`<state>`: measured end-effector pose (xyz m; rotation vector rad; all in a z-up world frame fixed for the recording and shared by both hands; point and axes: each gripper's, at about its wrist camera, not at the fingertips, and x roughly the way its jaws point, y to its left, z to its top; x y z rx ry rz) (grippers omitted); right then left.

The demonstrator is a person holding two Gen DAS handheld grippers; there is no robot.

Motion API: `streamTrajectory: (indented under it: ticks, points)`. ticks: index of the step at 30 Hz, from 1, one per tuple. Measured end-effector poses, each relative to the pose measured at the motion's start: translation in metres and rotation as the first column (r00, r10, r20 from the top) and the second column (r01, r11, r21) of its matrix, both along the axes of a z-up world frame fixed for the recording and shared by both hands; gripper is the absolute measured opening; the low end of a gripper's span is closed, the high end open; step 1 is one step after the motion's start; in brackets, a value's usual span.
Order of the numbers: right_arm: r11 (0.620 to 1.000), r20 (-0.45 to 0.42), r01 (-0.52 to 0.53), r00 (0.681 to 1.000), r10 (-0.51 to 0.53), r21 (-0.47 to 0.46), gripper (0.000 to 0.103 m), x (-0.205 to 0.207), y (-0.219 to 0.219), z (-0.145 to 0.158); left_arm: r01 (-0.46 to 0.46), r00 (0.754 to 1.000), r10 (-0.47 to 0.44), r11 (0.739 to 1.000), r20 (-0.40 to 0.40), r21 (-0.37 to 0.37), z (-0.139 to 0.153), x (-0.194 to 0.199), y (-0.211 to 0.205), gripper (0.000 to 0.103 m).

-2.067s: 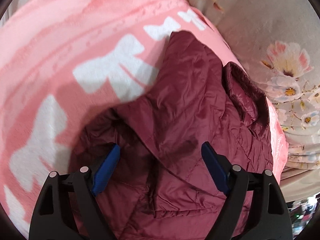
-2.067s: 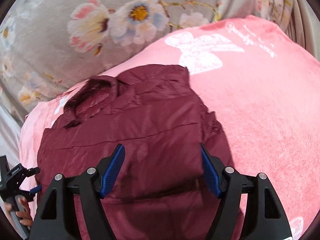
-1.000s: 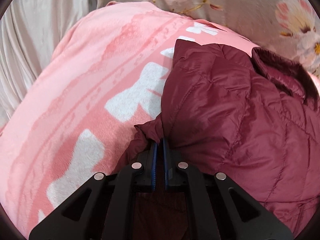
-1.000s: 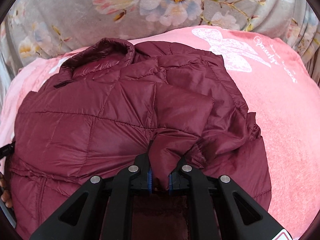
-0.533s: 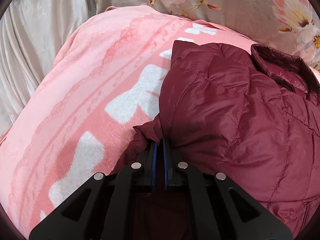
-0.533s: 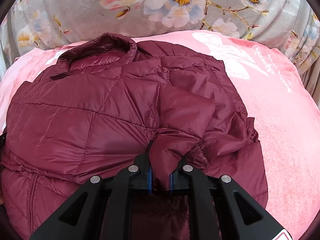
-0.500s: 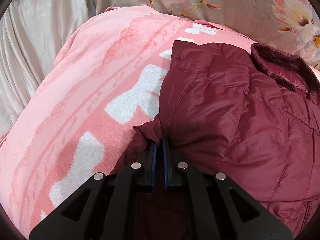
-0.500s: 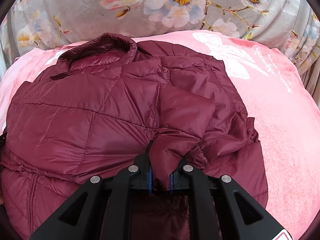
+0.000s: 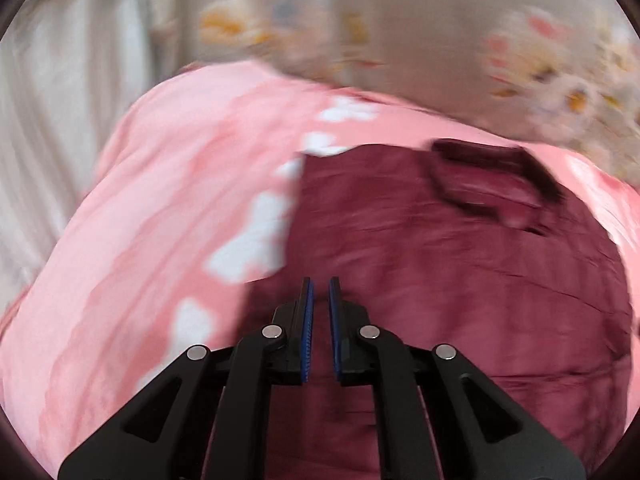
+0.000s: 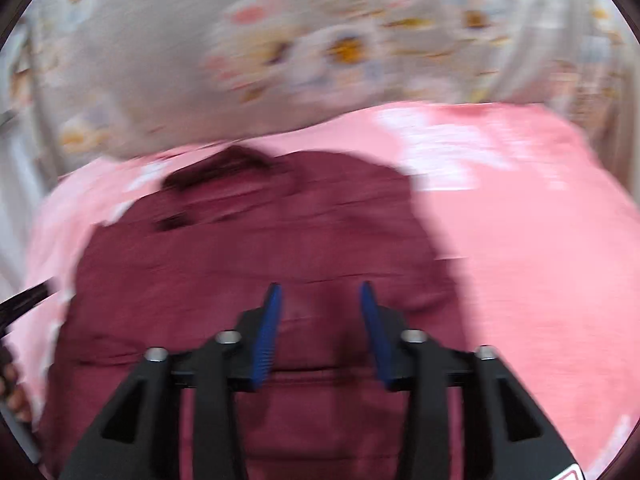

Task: Fold large clothes
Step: 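Grasp the jacket hem with both grippers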

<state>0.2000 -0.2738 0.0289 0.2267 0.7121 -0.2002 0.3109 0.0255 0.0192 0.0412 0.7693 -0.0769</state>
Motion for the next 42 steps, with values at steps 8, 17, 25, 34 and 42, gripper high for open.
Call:
streamTrajectory:
  ticks: [8,17,25,34,42]
  points:
    - [0.983,-0.127,-0.180,0.976,0.177,-0.016,0.006,0.049,0.071,-0.046,0.112,0.989,-0.102,0.989,-0.104,0.092,-0.051,0.015,-0.079,0.007]
    - [0.982,-0.133,-0.177,0.977,0.168,-0.059,0.005,0.049,0.079,-0.068,0.094,0.996,-0.091,0.980,-0.028,0.176,-0.073,0.005,-0.090,0.006]
    - [0.983,-0.126,-0.173,0.978,0.163,-0.067,0.005,0.050,0.080,-0.069,0.084,0.996,-0.084,0.975,-0.006,0.204,-0.076,0.002,-0.093,0.006]
    - [0.983,-0.125,-0.171,0.979,0.162,-0.062,0.005,0.050,0.080,-0.070,0.078,0.997,-0.080,0.970,0.001,0.230,-0.077,0.000,-0.096,0.006]
    - [0.984,-0.121,-0.173,0.979,0.166,-0.045,0.006,0.050,0.079,-0.069,0.076,0.997,-0.079,0.965,0.002,0.251,-0.078,0.000,-0.099,0.006]
